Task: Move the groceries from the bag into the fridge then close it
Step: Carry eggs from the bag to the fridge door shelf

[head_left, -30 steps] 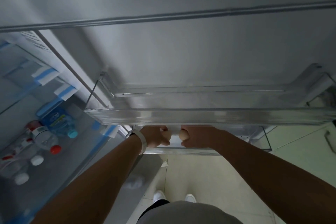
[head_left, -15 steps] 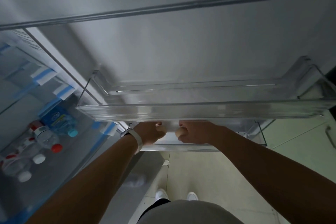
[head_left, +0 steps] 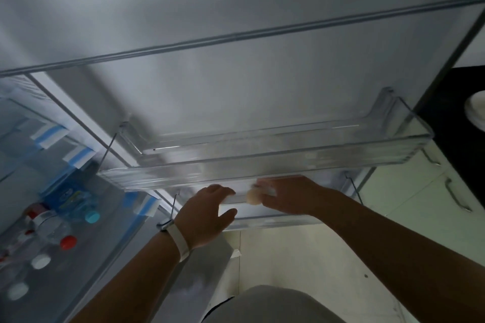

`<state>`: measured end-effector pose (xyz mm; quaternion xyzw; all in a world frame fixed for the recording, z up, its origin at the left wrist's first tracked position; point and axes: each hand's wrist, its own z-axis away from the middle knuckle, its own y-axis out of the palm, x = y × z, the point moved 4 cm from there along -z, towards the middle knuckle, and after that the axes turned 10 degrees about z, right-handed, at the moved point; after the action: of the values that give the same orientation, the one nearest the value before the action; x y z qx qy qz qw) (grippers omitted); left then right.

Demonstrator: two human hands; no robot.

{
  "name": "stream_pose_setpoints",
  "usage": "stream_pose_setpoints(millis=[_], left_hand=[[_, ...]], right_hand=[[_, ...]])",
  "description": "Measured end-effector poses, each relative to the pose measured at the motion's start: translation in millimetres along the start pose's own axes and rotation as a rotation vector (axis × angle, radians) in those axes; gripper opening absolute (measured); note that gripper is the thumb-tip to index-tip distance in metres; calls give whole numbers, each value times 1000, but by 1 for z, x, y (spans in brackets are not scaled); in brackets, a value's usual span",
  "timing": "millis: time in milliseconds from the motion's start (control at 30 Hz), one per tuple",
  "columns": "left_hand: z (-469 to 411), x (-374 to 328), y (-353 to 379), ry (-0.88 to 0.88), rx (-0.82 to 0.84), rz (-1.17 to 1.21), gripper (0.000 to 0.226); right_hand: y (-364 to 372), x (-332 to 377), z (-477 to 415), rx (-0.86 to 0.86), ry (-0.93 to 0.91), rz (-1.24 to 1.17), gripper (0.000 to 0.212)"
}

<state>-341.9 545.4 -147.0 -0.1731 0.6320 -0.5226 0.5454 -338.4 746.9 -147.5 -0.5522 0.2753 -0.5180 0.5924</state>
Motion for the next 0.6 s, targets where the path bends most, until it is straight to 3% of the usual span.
stream_pose_setpoints(millis=[300,600], left_hand=[[-1,-12,-2,255,-91,-57,54],[8,-6,-6,518,-68,-22,39]], right_hand=[[0,2,31,-212,66,-47,44],[6,43,65,-307,227,140,51]])
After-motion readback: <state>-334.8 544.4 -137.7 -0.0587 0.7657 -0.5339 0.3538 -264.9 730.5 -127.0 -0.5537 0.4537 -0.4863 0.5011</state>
